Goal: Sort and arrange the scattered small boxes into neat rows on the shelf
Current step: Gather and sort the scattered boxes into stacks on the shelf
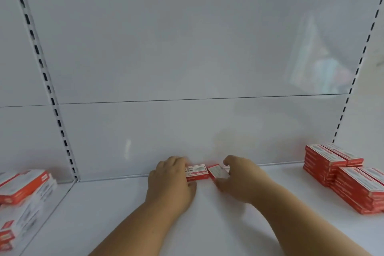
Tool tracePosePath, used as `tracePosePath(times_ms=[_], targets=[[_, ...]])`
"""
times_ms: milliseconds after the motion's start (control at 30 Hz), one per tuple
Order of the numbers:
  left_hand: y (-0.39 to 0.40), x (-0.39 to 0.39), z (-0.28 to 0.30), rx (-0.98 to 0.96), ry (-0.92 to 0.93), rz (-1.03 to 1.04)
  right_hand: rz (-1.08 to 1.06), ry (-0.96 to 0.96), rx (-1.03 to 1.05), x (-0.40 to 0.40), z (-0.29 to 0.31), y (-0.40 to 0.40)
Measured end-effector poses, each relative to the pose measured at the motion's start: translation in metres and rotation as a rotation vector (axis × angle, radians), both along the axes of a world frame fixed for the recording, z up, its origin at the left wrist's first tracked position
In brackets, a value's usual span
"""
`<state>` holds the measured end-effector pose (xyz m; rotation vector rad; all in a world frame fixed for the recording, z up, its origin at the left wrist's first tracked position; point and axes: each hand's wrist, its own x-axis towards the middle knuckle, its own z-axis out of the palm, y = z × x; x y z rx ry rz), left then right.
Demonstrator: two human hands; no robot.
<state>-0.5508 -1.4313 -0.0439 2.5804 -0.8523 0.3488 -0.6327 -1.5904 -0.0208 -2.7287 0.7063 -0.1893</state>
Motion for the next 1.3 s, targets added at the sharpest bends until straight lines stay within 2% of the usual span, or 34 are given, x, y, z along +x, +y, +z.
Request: tracePosePath(times_ms=[167, 233, 300, 367, 433, 567, 633, 733, 800, 967, 1067, 1167, 1300], targets=[[-0.001, -0.006, 0.003, 0.108, 0.021, 0.052, 0.039, -0.038, 0.065, 0.004, 0.004, -0.003], [0.000, -0.008, 0.007, 0.044, 0.087, 0.056, 0.045, -0.144, 0.114, 0.006, -0.001, -0.005], [0.001, -0.009, 0.012, -0.193, 0.213, 0.035, 0.034, -0.292, 0.317, 0.006, -0.003, -0.003], [0.000, -0.010, 0.017, -0.501, 0.359, 0.002, 0.075, -0.451, 0.709, 0.005, 0.000, 0.001], [-0.001, -0.014, 0.023, -0.688, 0.478, -0.050, 0.126, -0.533, 1.056, 0.001, 0.008, 0.005], [-0.004, -0.018, 0.023, -0.888, 0.660, -0.156, 0.123, -0.582, 1.447, -0.009, 0.022, 0.003], [-0.006, -0.019, 0.026, -1.083, 0.829, -0.186, 0.123, -0.628, 1.537, -0.010, 0.026, -0.002], [-0.007, -0.022, 0.035, -1.362, 1.097, -0.211, 0.150, -0.673, 1.461, -0.013, 0.031, 0.002], [-0.006, -0.022, 0.038, -1.381, 1.104, -0.214, 0.216, -0.728, 1.364, -0.013, 0.029, 0.005], [0.002, -0.024, 0.039, -1.164, 0.824, -0.172, 0.276, -0.790, 1.088, -0.017, 0.031, 0.015], [0.007, -0.030, 0.041, -1.125, 0.769, -0.177, 0.238, -0.824, 0.970, -0.023, 0.035, 0.020], [0.008, -0.040, 0.044, -1.080, 0.756, -0.151, 0.225, -0.887, 0.940, -0.030, 0.040, 0.024], [0.007, -0.044, 0.036, -0.850, 0.688, -0.061, 0.223, -0.874, 1.002, -0.038, 0.038, 0.023]])
